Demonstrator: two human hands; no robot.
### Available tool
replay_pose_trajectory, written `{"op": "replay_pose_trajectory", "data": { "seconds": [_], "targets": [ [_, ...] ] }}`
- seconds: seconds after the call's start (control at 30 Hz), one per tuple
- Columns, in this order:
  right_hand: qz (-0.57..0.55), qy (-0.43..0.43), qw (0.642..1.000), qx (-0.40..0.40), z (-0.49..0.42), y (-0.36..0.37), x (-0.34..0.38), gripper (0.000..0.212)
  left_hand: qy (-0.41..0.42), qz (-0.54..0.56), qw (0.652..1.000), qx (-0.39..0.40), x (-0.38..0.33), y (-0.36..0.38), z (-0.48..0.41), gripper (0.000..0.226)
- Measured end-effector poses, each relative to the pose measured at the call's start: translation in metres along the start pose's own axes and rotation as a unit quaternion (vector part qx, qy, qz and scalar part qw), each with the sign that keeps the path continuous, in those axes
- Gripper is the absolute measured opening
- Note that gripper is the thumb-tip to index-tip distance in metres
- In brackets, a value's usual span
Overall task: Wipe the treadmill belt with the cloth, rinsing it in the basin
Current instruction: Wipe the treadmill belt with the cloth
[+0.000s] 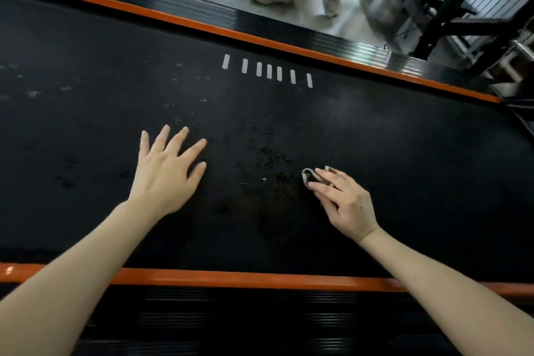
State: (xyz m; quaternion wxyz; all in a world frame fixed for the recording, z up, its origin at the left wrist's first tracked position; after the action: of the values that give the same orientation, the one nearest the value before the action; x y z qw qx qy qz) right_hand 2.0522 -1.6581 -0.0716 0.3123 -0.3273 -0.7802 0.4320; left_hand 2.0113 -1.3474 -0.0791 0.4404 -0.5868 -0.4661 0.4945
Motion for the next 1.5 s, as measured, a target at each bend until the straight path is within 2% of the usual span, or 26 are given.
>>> {"op": "replay_pose_trajectory", "data": {
  "seconds": [0.13, 0.37, 0.43, 0.53, 0.67, 0.73, 0.8, 0.93, 1.03, 1.1, 1.17, 1.23, 1.3, 1.33, 1.4, 1.5],
  "targets": [
    [0.019, 0.024, 1.000, -0.003, 0.000, 0.000, -0.003, 0.023, 0.017, 0.007, 0.999, 0.031, 0.006, 0.016, -0.001, 0.053],
    [0.038, 0.056, 0.997, 0.022, -0.003, 0.002, -0.002, 0.026, 0.032, 0.004, 0.999, 0.010, 0.007, 0.024, -0.001, 0.061],
    [0.055, 0.106, 0.993, 0.022, -0.005, 0.003, 0.003, 0.026, 0.042, 0.008, 0.999, 0.012, 0.007, 0.024, 0.001, 0.060],
    [0.065, 0.230, 0.971, 0.014, 0.000, 0.007, 0.016, 0.025, 0.043, 0.008, 0.999, 0.003, 0.010, 0.025, 0.001, 0.057],
    [0.053, 0.285, 0.955, 0.056, 0.015, 0.010, 0.048, 0.028, 0.039, 0.001, 0.999, 0.010, 0.008, 0.026, 0.002, 0.053],
    [0.053, 0.313, 0.947, 0.051, 0.013, 0.018, 0.063, 0.030, 0.036, -0.003, 0.999, 0.013, 0.005, 0.027, 0.003, 0.054],
    [0.019, 0.287, 0.957, 0.039, 0.002, 0.028, 0.092, 0.029, 0.036, -0.006, 0.999, 0.012, 0.005, 0.029, 0.003, 0.053],
    [-0.066, 0.114, 0.986, 0.098, -0.001, 0.044, 0.157, 0.027, 0.042, -0.003, 0.999, 0.002, 0.009, 0.028, 0.003, 0.051],
    [-0.053, 0.074, 0.984, 0.152, 0.015, 0.025, 0.133, 0.028, 0.046, -0.001, 0.999, -0.003, 0.011, 0.027, 0.006, 0.050],
    [-0.034, 0.116, 0.979, 0.162, 0.038, 0.003, 0.090, 0.033, 0.046, 0.004, 0.999, -0.004, 0.012, 0.025, 0.008, 0.052],
    [-0.014, 0.212, 0.966, 0.148, 0.062, -0.025, 0.038, 0.032, 0.043, 0.008, 0.999, 0.000, 0.012, 0.026, 0.009, 0.052],
    [0.016, 0.324, 0.940, 0.106, 0.073, -0.046, 0.003, 0.027, 0.039, 0.009, 0.999, -0.001, 0.012, 0.026, 0.008, 0.055],
    [0.051, 0.380, 0.922, 0.051, 0.063, -0.039, 0.007, 0.023, 0.036, 0.010, 0.999, 0.000, 0.011, 0.025, 0.008, 0.051],
    [0.049, 0.359, 0.931, 0.031, 0.049, -0.027, 0.026, 0.021, 0.037, 0.005, 0.999, 0.008, 0.010, 0.026, 0.008, 0.049],
    [-0.001, 0.231, 0.973, 0.024, 0.018, 0.009, 0.089, 0.024, 0.031, -0.001, 0.999, 0.016, 0.012, 0.028, 0.008, 0.050],
    [-0.054, 0.053, 0.993, 0.086, -0.002, 0.045, 0.162, 0.029, 0.037, 0.006, 0.999, 0.015, 0.015, 0.028, 0.006, 0.063]
  ]
}}
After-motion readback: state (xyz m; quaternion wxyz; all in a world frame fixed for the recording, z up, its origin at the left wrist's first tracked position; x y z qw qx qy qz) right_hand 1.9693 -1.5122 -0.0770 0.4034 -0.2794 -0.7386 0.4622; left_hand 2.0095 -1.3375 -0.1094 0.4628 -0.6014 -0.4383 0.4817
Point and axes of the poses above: each hand's wrist, its own z-axis away from the middle knuckle, its own y-axis out of the palm, x = y × z, the point moved 6 cm from there along -z, towards the middle knuckle, and after that the axes turned 9 degrees about y, right-handed, at the moved point
